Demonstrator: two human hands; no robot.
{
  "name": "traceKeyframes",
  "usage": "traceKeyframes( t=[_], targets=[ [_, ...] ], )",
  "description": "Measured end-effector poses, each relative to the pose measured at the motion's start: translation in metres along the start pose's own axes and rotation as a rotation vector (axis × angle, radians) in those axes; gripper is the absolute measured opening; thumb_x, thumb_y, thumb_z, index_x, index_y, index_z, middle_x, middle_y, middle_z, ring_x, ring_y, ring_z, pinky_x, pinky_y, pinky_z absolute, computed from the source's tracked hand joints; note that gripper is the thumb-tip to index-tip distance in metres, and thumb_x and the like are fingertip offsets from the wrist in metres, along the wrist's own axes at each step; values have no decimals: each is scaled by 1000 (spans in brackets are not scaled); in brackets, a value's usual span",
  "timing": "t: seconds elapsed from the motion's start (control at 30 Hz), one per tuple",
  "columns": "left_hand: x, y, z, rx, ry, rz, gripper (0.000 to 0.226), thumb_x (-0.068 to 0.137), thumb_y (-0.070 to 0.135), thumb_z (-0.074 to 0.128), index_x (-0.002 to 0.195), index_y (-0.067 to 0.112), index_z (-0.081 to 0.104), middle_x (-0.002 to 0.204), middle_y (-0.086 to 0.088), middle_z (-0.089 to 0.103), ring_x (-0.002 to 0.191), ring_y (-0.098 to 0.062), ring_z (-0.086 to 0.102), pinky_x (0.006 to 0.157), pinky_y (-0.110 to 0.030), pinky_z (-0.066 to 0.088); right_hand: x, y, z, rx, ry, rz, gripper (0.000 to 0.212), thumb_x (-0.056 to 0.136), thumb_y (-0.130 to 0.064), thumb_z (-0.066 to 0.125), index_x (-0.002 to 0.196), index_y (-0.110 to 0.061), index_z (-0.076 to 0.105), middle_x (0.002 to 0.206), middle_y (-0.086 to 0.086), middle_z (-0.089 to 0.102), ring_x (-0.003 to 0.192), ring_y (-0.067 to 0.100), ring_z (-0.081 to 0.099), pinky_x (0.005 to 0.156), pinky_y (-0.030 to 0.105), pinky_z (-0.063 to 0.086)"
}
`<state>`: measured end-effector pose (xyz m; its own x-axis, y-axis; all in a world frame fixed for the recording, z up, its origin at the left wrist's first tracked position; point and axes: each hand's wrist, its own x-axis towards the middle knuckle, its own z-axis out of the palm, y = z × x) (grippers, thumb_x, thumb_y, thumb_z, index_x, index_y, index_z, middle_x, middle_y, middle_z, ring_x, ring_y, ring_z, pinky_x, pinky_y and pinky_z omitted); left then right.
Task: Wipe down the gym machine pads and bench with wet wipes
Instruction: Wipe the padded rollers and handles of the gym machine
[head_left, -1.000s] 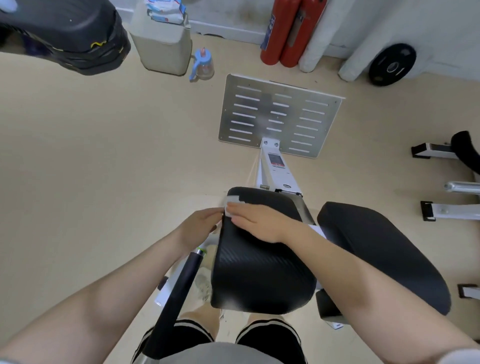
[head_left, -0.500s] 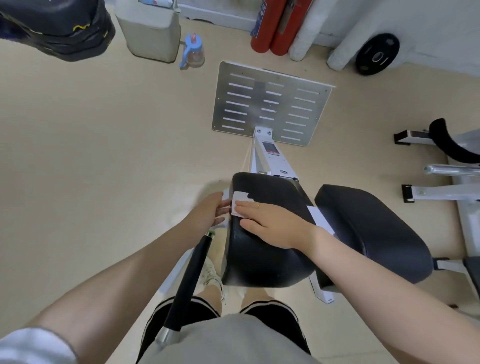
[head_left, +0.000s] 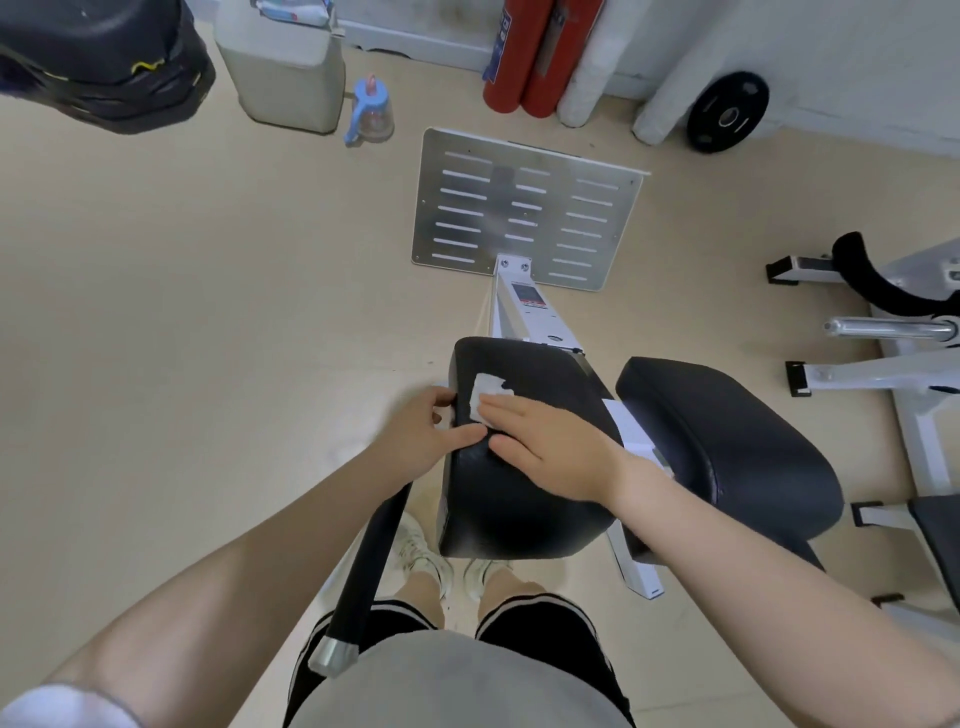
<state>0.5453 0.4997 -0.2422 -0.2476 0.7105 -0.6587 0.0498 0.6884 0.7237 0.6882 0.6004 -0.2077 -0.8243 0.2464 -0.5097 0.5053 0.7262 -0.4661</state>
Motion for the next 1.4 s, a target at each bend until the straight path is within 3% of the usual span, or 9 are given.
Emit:
traceKeyframes(
  t=[0.13, 0.3, 0.4, 0.6, 0.73, 0.9, 1.03, 1.23, 1.4],
  targets=[
    [-6, 5, 2, 66, 25, 17, 59, 86, 36, 62, 138, 17, 40, 140, 0, 46, 123, -17, 44, 90, -23, 33, -20, -8, 2, 13, 4, -9, 47, 100, -35, 28, 144, -18, 28, 153, -4, 25, 140, 8, 18, 108, 15, 8],
    [-6, 2, 2, 35, 19, 40, 56, 88, 31, 61, 139, 20, 42, 140, 2, 47, 126, -18, 43, 94, -23, 31, 31, -6, -10, 115, -38, 100, 44, 101, -33, 27, 132, -8, 45, 140, 9, 44, 128, 23, 39, 106, 37, 29],
    [-7, 5, 4, 36, 29, 67, 51, 89, 27, 59, 137, 21, 43, 137, 3, 49, 123, -17, 45, 92, -21, 31, 45, 0, -12, 92, -70, 89, 42, 102, -31, 24, 131, -11, 47, 139, 7, 45, 126, 22, 41, 105, 37, 31],
    [-9, 14, 4, 135, 53, 49, 57, 87, 29, 62, 139, 18, 40, 139, 3, 47, 117, -11, 45, 91, -24, 33, -16, 10, -2, 59, 25, 67, 48, 99, -39, 27, 143, -20, 32, 151, -3, 31, 137, 13, 28, 112, 29, 21],
    [-7, 19, 8, 281, 120, 23, 59, 85, 28, 65, 138, 16, 41, 141, -2, 44, 126, -20, 44, 99, -30, 37, -41, 23, 7, -15, 35, 19, 51, 99, -42, 26, 146, -22, 24, 154, -6, 21, 140, 10, 20, 113, 27, 17],
    [-8, 23, 23, 418, 235, 54, 51, 88, 23, 61, 135, 13, 45, 137, -7, 46, 125, -22, 45, 101, -28, 33, 8, 45, 3, -8, 62, 77, 43, 97, -42, 33, 129, -14, 43, 134, 7, 47, 120, 26, 46, 95, 39, 40],
    [-17, 27, 39, 652, 333, 83, 36, 95, 28, 46, 126, 11, 52, 131, -6, 54, 118, -24, 51, 97, -33, 40, 18, 55, -8, 38, -53, 87, 38, 99, -37, 29, 121, -11, 46, 123, 7, 53, 112, 26, 48, 87, 34, 35],
    [-29, 39, 63, 631, 299, 2, 72, 78, 54, 63, 131, 10, 44, 138, -4, 45, 120, -23, 49, 97, -35, 42, -53, 72, 2, 22, 87, -157, 27, 97, -35, 35, 113, -18, 47, 120, 0, 54, 103, 17, 53, 88, 39, 49],
    [-30, 35, 74, 724, 367, 28, 79, 76, 50, 68, 135, 5, 42, 143, -10, 41, 130, -27, 40, 106, -37, 35, -42, 83, -2, -52, 126, -206, 41, 99, -30, 36, 135, -11, 40, 144, 6, 40, 130, 21, 38, 105, 34, 32]
  ],
)
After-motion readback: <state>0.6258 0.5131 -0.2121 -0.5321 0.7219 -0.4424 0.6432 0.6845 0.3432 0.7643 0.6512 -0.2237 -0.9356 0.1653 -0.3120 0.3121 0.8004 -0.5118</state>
